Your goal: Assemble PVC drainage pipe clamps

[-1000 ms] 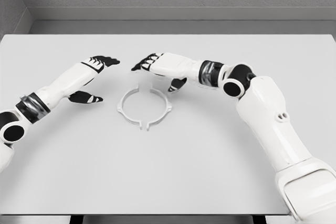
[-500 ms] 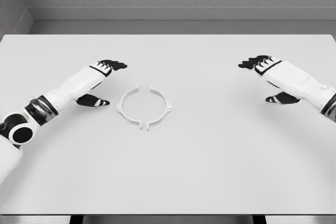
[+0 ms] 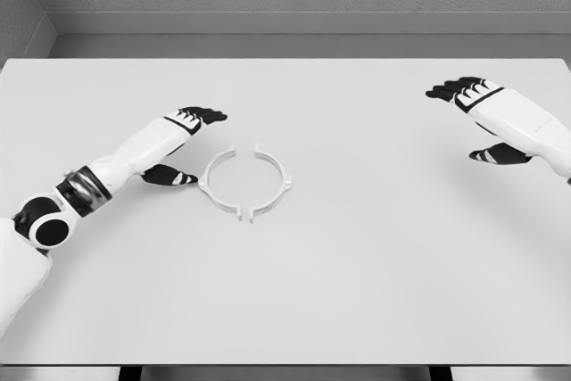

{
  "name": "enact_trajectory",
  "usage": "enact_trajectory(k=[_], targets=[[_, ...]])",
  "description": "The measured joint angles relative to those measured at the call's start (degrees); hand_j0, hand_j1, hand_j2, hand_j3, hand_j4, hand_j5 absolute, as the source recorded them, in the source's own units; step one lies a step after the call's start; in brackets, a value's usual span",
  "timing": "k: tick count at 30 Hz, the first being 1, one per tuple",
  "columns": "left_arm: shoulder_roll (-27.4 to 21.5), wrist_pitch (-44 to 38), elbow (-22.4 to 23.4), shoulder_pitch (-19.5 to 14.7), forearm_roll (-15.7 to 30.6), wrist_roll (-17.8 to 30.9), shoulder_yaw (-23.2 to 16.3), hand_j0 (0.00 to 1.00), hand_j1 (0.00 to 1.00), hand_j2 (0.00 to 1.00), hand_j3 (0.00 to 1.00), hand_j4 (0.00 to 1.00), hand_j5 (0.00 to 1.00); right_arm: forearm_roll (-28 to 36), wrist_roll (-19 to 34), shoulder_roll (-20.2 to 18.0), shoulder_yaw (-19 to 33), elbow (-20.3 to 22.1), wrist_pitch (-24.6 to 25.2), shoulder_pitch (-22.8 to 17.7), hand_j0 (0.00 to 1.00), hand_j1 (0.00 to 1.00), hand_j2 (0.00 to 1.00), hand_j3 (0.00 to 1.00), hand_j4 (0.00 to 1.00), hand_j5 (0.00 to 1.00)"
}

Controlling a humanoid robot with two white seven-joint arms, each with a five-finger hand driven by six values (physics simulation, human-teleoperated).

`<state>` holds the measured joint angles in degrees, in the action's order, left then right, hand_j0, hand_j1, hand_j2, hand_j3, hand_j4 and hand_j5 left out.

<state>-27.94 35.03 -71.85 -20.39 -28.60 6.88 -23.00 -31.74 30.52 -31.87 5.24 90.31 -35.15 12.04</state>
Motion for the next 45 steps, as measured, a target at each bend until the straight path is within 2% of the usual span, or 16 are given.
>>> enact_trajectory(k=[19, 37, 42, 45], targets=[[1.2, 0.0, -0.8, 0.4, -0.1, 0.0, -0.7, 1.0, 1.0, 1.0, 1.0, 1.0, 1.0, -0.1, 0.0, 0.0, -0.1, -2.7, 0.0, 0.2, 1.0, 1.0, 1.0, 1.0, 1.0, 1.0], [2.7, 0.0, -0.9, 0.4, -1.2, 0.0, -0.7, 1.0, 1.0, 1.0, 1.0, 1.0, 1.0, 0.0, 0.0, 0.0, -0.1, -2.9, 0.0, 0.2, 1.0, 1.0, 1.0, 1.0, 1.0, 1.0], [1.7, 0.0, -0.5, -0.5, -1.0, 0.0, -0.1, 1.0, 1.0, 1.0, 1.0, 1.0, 1.0, 0.0, 0.0, 0.0, -0.1, -2.8, 0.0, 0.2, 1.0, 1.0, 1.0, 1.0, 1.0, 1.0], [-2.1, 0.0, -0.1, -0.7, -0.6, 0.0, 1.1, 1.0, 1.0, 1.0, 1.0, 1.0, 1.0, 0.0, 0.0, 0.1, -0.1, -2.8, 0.0, 0.2, 1.0, 1.0, 1.0, 1.0, 1.0, 1.0]])
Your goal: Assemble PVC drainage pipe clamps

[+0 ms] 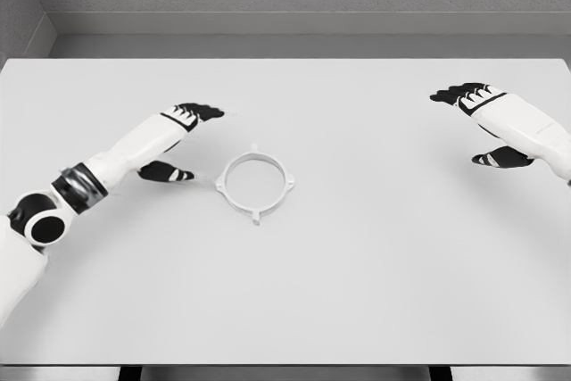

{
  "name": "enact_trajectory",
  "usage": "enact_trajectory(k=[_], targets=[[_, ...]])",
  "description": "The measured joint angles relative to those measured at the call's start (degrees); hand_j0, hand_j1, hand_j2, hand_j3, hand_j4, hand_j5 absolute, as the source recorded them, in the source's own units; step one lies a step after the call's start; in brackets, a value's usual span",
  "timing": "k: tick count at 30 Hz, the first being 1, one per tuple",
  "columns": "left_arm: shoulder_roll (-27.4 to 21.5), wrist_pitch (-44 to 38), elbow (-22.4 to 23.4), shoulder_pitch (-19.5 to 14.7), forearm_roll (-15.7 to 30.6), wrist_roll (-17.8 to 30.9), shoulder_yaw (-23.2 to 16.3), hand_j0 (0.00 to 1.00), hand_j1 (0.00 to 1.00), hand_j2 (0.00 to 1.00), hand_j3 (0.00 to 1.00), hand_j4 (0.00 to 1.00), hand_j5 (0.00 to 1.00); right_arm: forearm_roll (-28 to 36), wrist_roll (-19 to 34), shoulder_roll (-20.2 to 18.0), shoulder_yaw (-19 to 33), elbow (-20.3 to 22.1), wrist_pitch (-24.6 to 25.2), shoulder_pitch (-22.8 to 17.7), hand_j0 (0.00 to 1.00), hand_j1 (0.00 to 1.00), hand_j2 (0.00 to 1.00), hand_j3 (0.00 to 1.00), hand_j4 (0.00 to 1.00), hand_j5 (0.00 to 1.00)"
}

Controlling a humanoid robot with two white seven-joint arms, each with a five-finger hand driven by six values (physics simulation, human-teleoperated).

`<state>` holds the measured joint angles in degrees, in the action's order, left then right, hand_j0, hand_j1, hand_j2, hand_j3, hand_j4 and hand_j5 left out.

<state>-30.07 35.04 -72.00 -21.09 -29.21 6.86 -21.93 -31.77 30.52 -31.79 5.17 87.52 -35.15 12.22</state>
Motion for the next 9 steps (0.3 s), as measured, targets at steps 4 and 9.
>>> enact_trajectory(k=[4, 9], targets=[[-5.5, 0.0, 1.3, -2.4, 0.2, 0.0, 3.1, 1.0, 1.0, 1.0, 1.0, 1.0, 1.0, 0.0, 0.0, 0.0, 0.0, 0.1, 0.0, 0.0, 1.0, 1.0, 1.0, 1.0, 1.0, 1.0], [-8.6, 0.0, 3.4, -2.3, 0.3, -0.2, 6.5, 1.0, 1.0, 1.0, 1.0, 1.0, 1.0, 0.0, 0.0, 0.0, 0.0, 0.1, 0.0, 0.0, 1.0, 1.0, 1.0, 1.0, 1.0, 1.0]])
